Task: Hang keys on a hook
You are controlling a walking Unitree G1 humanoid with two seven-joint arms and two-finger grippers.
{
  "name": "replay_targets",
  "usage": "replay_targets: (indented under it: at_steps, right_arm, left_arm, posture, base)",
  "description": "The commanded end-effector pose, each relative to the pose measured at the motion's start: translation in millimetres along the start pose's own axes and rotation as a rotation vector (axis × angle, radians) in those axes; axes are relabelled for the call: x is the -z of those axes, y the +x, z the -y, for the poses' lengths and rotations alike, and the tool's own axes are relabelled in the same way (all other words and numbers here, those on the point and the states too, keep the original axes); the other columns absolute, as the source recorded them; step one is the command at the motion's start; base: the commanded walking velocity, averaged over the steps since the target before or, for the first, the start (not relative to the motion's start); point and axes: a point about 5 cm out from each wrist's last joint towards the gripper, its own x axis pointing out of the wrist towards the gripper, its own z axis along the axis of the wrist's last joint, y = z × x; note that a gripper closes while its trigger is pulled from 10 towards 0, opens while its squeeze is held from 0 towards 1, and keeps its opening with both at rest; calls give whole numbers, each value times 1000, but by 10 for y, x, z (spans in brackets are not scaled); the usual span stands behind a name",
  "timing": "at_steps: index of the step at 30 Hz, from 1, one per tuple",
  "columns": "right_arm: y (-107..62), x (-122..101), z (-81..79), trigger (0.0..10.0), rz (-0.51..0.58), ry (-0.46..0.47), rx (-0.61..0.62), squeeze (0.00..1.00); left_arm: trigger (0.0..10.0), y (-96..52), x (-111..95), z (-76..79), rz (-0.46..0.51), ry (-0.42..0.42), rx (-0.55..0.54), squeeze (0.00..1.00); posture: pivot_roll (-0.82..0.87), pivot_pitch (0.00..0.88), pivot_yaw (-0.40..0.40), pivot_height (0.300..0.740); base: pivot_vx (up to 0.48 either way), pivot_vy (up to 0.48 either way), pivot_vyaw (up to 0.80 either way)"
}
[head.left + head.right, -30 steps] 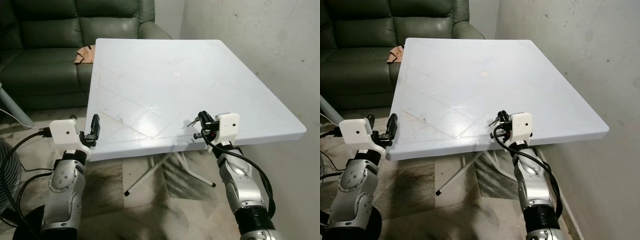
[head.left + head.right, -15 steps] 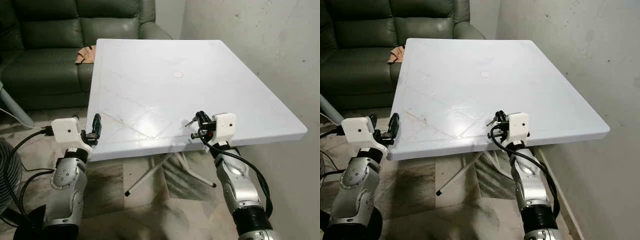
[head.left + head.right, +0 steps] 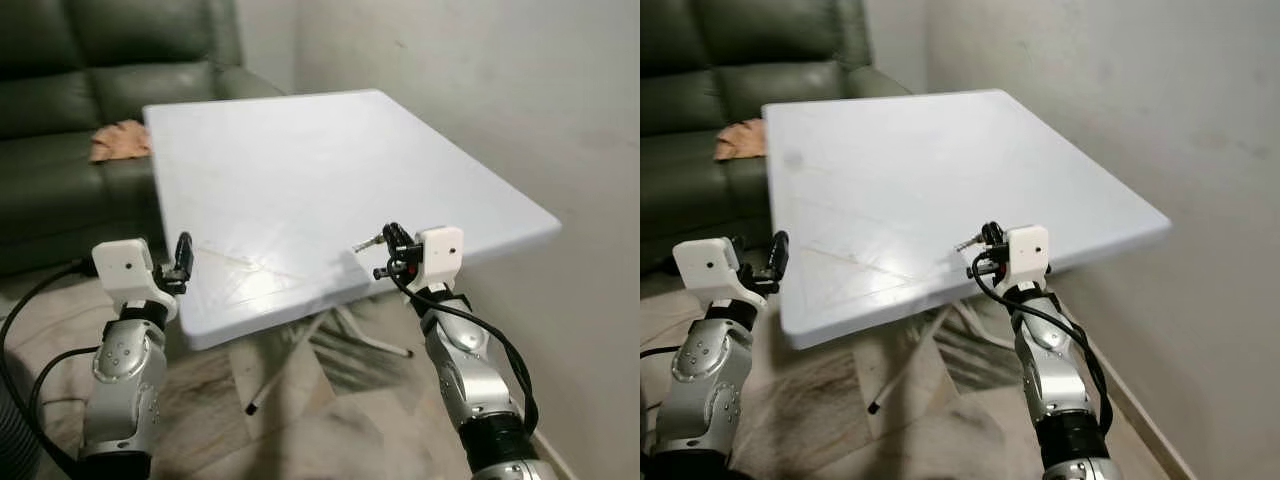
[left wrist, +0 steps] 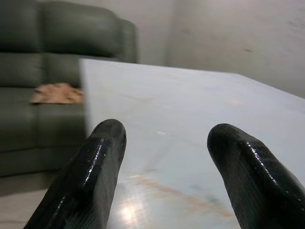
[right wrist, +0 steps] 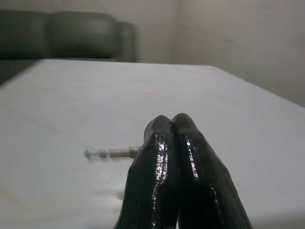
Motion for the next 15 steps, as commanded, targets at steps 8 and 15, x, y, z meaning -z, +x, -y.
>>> replay_targets:
  at_steps: [8, 15]
  right_arm:
    - [-20, -17, 89, 10000, 10, 1, 35, 0]
    - [-38, -32, 85, 10000, 28, 15, 33, 0]
  left_arm:
    - [10000, 26, 23, 80, -33, 14, 19, 0]
    - [10000, 22, 20, 96, -39, 7, 46, 0]
  posture:
    - [-66, 0, -17, 740]
    - [-66, 0, -14, 740]
  base:
    - [0, 0, -548]
    - [0, 0, 0]
